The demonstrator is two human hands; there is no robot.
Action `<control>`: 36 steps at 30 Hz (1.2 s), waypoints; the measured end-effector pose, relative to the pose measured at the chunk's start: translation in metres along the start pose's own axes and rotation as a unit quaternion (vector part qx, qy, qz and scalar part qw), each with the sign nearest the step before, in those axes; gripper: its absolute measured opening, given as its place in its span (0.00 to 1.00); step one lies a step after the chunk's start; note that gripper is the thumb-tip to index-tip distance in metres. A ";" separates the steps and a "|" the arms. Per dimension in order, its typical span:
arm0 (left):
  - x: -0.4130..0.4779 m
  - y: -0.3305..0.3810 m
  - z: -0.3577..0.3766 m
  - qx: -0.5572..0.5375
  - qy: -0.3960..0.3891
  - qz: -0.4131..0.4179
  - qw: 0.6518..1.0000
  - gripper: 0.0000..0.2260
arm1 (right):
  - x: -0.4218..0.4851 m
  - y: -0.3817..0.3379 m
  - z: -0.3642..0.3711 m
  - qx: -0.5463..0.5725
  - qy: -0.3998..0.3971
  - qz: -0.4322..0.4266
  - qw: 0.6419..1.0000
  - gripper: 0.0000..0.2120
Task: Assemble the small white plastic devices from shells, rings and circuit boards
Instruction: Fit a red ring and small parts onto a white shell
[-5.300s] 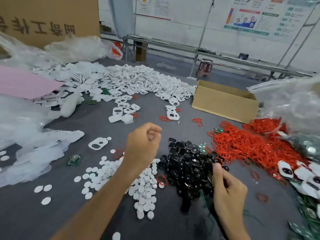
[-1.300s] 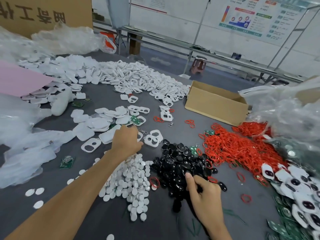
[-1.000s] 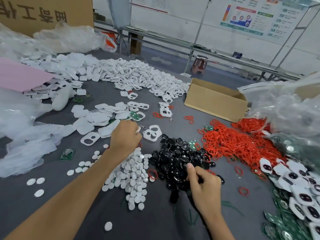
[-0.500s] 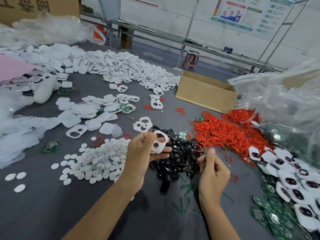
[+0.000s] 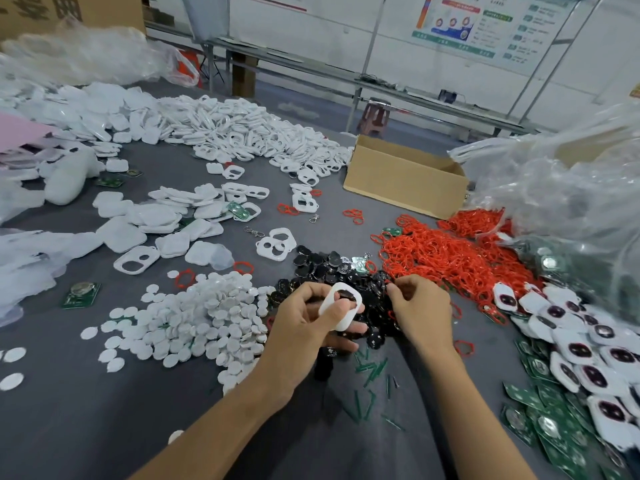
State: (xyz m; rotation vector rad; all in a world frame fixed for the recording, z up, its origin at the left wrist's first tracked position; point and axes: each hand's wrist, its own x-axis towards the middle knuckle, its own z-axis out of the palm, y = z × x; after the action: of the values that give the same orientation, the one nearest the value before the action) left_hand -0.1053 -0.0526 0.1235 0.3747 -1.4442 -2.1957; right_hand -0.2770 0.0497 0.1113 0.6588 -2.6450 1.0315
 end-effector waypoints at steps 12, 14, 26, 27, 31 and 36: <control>0.001 -0.010 -0.002 0.001 -0.019 0.023 1.000 0.16 | -0.015 -0.014 -0.026 0.130 0.034 -0.067 0.989 0.06; 0.001 -0.013 -0.001 0.028 -0.027 0.038 0.999 0.16 | -0.035 -0.025 -0.035 0.174 0.006 -0.105 0.979 0.07; -0.005 -0.014 0.001 0.104 -0.045 0.085 0.990 0.04 | -0.083 -0.046 -0.034 0.144 0.071 -0.204 0.966 0.09; -0.004 -0.015 0.001 0.113 -0.042 0.092 0.988 0.04 | -0.083 -0.046 -0.034 0.141 0.075 -0.214 0.964 0.09; -0.003 -0.016 -0.001 0.145 -0.017 0.123 0.982 0.04 | -0.084 -0.047 -0.035 0.202 0.051 -0.185 0.960 0.11; -0.003 -0.017 -0.001 0.168 -0.003 0.151 0.974 0.05 | -0.088 -0.049 -0.037 0.267 0.006 -0.125 0.956 0.10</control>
State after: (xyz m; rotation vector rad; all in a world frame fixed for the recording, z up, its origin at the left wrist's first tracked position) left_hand -0.1061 -0.0463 0.1070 0.2403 -1.7537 -1.7175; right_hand -0.1749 0.0712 0.1348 1.0523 -2.1872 1.6679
